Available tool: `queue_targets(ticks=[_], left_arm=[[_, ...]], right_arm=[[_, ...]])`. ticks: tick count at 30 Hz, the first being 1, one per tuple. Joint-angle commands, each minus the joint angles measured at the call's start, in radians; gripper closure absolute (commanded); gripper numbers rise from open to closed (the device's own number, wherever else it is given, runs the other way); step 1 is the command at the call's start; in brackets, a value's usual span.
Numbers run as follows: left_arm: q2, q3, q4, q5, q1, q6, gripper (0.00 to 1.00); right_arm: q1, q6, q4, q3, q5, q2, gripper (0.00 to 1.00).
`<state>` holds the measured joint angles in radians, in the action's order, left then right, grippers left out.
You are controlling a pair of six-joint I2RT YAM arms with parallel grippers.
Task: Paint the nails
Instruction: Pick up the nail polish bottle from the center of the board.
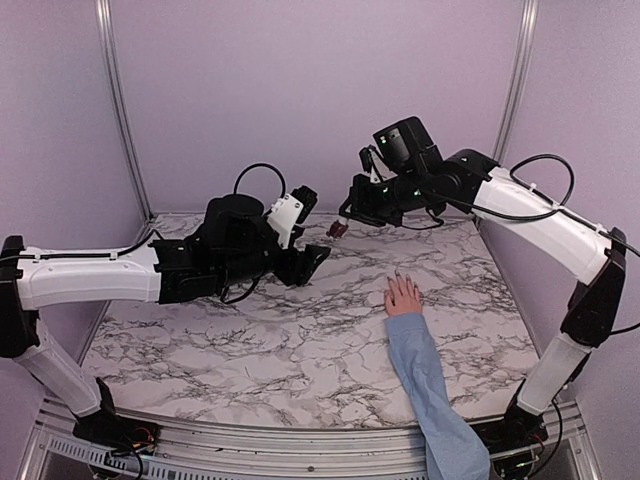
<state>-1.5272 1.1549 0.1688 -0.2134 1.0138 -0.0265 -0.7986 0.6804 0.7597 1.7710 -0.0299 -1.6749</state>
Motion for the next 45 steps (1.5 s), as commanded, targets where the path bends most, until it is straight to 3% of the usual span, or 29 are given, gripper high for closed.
queue_targets(ticks=[1,12,36,45], left_arm=[[-0.043,0.045,0.086,0.017,0.008,-0.038,0.35],[-0.125,0.084,0.128,0.014,0.011,-0.025,0.50],[-0.175,0.128,0.116,-0.114,0.029,-0.093,0.63],[-0.169,0.132,0.115,-0.133,0.029,-0.096,0.77]], right_arm=[[-0.013,0.097,-0.011,0.025,-0.032,-0.001,1.00],[-0.018,0.110,-0.023,0.040,-0.005,-0.006,1.00],[-0.042,0.118,-0.048,0.061,0.020,-0.020,1.00],[-0.045,0.119,-0.062,0.048,0.062,-0.020,1.00]])
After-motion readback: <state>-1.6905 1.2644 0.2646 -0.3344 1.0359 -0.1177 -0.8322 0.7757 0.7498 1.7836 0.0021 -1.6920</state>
